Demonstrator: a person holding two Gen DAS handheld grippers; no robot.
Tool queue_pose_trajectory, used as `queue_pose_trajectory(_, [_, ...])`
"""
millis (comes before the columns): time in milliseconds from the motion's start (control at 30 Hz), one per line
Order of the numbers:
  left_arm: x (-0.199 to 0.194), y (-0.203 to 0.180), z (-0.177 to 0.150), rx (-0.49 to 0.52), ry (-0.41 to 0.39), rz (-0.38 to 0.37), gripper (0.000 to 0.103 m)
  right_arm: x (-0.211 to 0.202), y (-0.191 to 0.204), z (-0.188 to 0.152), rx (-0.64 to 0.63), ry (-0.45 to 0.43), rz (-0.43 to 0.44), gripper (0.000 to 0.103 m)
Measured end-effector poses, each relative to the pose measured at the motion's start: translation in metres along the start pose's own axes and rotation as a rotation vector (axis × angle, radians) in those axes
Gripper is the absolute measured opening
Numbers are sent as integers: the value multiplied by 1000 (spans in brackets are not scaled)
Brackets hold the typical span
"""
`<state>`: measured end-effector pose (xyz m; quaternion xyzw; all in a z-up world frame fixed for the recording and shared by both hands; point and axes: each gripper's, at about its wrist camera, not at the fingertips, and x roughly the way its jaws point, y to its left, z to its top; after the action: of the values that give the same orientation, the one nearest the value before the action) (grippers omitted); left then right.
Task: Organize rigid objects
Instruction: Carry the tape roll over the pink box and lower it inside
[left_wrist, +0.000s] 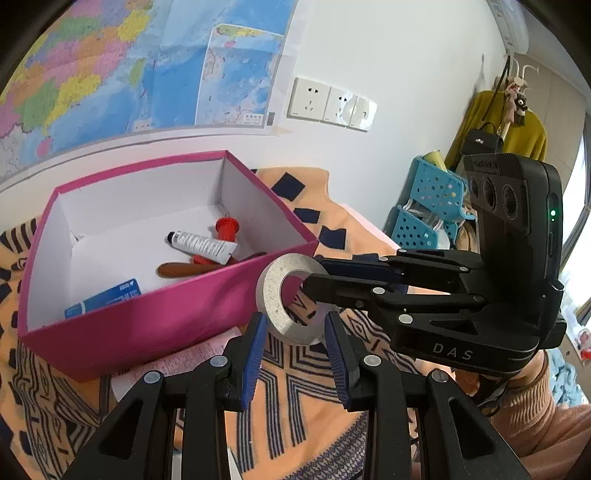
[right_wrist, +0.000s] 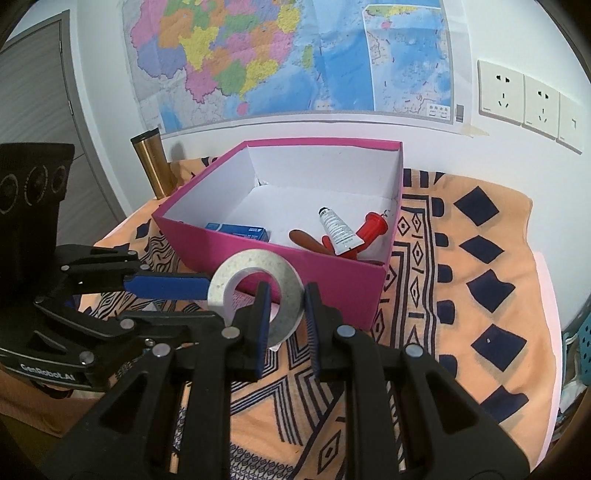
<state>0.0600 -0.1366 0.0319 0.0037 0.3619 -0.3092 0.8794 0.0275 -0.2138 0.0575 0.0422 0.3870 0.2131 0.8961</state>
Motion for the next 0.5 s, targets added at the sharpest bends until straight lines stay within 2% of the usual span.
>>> queue_pose_trajectory(500, [1, 8, 13, -3, -23, 1, 32, 2, -6, 14, -11, -15, -5, 20])
